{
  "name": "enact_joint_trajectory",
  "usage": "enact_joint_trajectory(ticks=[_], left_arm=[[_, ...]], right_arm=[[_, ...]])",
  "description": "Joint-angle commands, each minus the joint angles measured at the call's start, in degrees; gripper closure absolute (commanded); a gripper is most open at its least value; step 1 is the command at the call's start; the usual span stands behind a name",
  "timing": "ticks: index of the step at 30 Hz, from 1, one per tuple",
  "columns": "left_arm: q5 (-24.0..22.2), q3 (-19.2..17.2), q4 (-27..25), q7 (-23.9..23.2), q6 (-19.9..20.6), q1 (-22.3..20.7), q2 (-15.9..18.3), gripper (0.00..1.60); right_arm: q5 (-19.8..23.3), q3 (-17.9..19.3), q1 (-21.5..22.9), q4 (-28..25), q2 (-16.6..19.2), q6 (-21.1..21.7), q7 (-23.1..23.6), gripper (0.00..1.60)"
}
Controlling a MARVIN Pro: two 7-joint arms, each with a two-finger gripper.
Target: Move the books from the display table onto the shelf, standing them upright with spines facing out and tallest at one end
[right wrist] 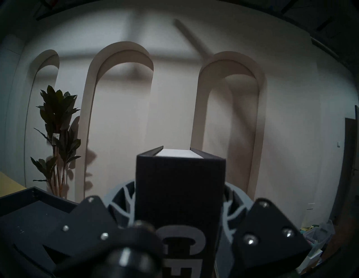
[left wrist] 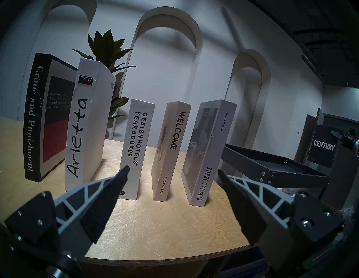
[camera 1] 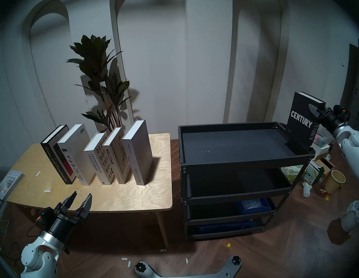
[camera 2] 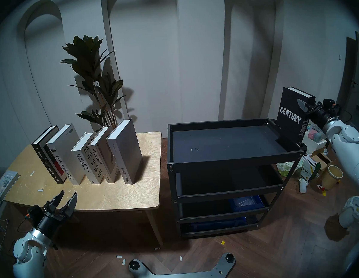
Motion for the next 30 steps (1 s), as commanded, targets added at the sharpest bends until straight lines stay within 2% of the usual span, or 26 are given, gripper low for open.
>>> enact_joint_trajectory(ticks=[1, 6, 13, 24, 30], left_arm=[[0.1, -0.2, -1.3, 0.2, -0.1, -0.1, 0.1, 0.0], [0.1, -0.1, -1.5, 0.5, -0.2, 0.1, 0.2, 0.0], [0.1, -0.1, -1.6, 0.7, -0.2, 0.2, 0.3, 0.0], [0.0, -0.1, -1.6, 0.7, -0.2, 0.2, 0.3, 0.0], [0.0, -0.1, -1.6, 0.7, -0.2, 0.2, 0.3, 0.0]], right_arm=[[-4.0, -0.2, 3.4, 0.9, -5.4, -7.0, -1.9, 1.6], [-5.9, -1.0, 4.9, 3.5, -6.9, -10.4, -1.8, 1.6], [-5.4, 0.0, 3.4, 6.0, -7.0, -12.1, -1.0, 1.6], [-1.7, 3.0, -3.2, 4.3, -4.3, -9.5, 0.2, 1.6], [-1.0, 3.6, -5.3, 4.8, -3.8, -9.1, 0.9, 1.6]])
